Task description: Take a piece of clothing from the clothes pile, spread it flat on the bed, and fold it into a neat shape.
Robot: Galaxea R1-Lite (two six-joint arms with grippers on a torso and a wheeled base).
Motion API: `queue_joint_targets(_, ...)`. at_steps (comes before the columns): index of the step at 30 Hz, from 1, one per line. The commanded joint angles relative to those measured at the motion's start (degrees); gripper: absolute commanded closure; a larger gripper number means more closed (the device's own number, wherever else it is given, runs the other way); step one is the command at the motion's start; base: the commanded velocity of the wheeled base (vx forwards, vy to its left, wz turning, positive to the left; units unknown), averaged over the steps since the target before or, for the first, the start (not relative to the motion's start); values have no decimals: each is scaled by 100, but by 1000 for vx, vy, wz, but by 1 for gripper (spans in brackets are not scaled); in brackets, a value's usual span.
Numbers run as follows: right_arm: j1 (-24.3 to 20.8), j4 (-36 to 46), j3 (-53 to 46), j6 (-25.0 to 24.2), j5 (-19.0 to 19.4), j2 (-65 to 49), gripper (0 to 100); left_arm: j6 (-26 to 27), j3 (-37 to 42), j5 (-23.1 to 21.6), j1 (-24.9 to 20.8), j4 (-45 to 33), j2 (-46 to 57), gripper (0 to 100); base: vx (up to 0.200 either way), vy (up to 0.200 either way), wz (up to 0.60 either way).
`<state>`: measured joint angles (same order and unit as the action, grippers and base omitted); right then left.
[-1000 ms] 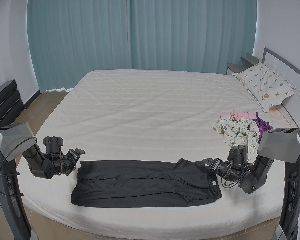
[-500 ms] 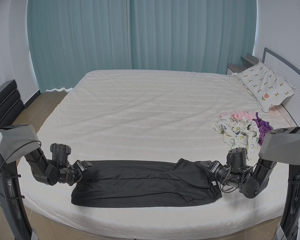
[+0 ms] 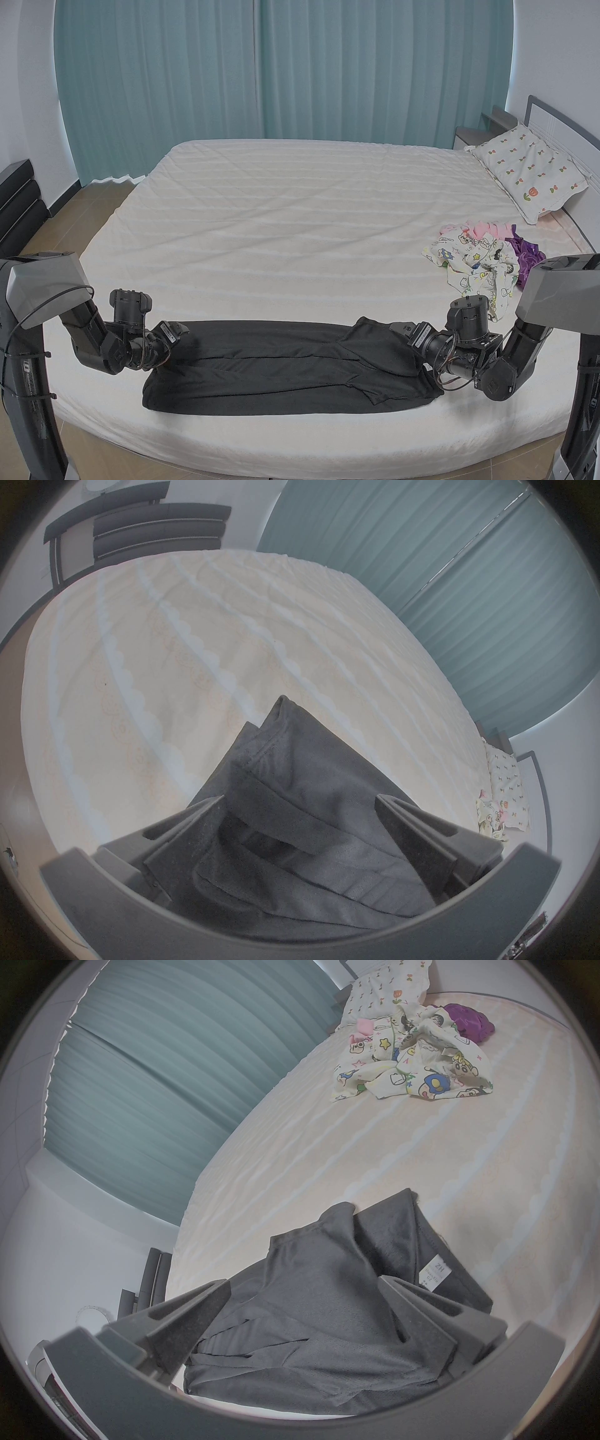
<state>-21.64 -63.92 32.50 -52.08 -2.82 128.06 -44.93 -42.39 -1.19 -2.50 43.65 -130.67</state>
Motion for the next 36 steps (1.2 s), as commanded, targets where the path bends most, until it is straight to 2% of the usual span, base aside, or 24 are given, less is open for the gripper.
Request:
queue_joint_targets(1, -86, -7, 11, -4, 0, -27, 0, 2, -33, 49, -84, 170, -248, 0, 0, 0, 0)
queue_joint_targets(6, -323, 2, 20, -127, 0, -53, 0, -7, -42, 225, -102, 302, -327, 0, 0, 0, 0)
queue_joint_targets(7, -359, 2, 20, -162, 0, -44, 0, -7, -42, 251, -110, 302, -336, 100, 0, 0, 0)
queue_joint_targets(16, -473, 11, 46, -259, 9, 122, 0, -24, 20, 427, -110, 293, -301, 100, 0, 0, 0)
queue_joint_targets(22, -499, 222, 90, -690, 18, -1, 0, -68, 64, 489, -93, 293, -169, 100, 0, 0, 0)
queue_joint_targets(25, -517, 600, 266, -936, 18, 26, 0, -261, 81, 489, -84, 302, -2, 100, 0, 0, 0)
queue_joint_targets(36, -605, 1206, 274, -980, 0, -176, 0, -288, 213, 480, 13, 706, 174, 100, 0, 0, 0)
